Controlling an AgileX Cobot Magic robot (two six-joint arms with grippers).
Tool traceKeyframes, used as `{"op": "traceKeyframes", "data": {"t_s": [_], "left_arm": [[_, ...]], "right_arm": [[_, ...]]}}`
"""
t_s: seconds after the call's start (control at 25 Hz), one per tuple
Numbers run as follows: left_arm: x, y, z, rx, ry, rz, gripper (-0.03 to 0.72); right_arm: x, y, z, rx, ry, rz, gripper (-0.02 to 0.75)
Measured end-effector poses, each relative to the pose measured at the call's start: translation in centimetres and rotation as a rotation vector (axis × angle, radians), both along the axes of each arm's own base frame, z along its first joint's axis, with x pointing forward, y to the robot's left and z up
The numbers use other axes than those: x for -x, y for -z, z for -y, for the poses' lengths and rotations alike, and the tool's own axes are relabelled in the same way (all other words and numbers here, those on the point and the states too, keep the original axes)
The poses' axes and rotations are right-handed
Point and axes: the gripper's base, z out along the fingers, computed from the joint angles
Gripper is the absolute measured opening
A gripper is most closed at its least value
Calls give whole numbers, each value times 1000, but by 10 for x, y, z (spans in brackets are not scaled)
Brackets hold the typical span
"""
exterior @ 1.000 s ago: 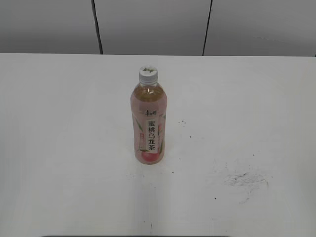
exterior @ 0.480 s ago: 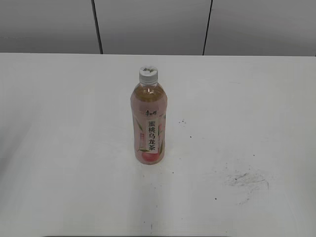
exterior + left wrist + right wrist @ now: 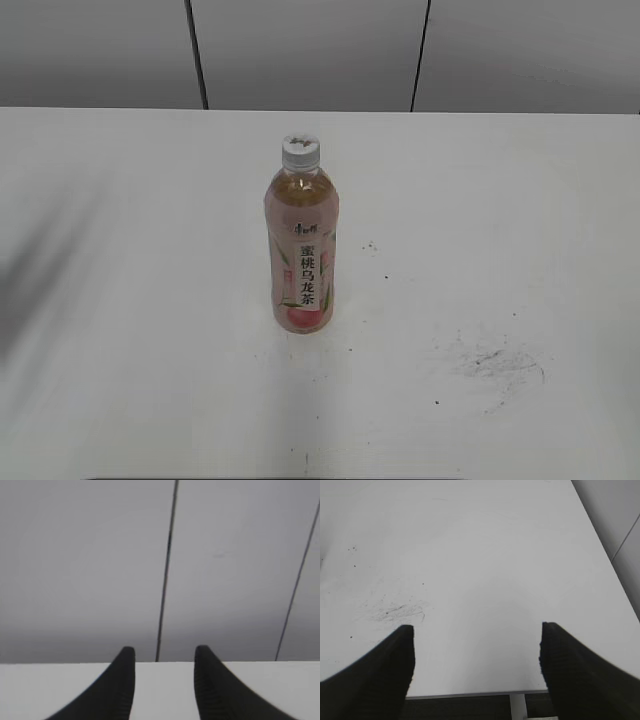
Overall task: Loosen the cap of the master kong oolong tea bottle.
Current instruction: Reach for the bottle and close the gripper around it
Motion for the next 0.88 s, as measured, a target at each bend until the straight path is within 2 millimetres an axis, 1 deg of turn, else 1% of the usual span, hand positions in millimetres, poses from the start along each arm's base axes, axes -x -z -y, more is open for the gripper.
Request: {"op": "traceKeyframes", "data": {"t_s": [0.08,0.16,0.28,0.36,0.44,0.52,0.6,0.64,0.72,0.88], "left_arm": [[-14,15,7,1,68,20,247],[-23,30,14,27,146,24,252],[-30,60,27,35,280,-70,279],[-31,73,37,15,396,-133,318],[-30,76,47,-26,524,-143,379],[-31,73,53,-39,613,-132,473],[-33,69,57,-28,663,-125,560],[-35,67,58,-20,678,-123,591],[-38,64,60,-10,704,-121,617],[-37,61,67,-66,816,-113,625]], "right_arm": [[0,0,0,0,0,0,587],[0,0,0,0,0,0,587],[0,0,0,0,0,0,587],[-1,0,0,0,0,-5,587],[-1,0,0,0,0,-6,587],[-1,0,0,-2,-1,-6,587],[-1,0,0,-2,-1,-6,587],[-1,0,0,-2,-1,-6,587],[-1,0,0,-2,-1,-6,587],[-1,0,0,-3,0,-6,587]]}}
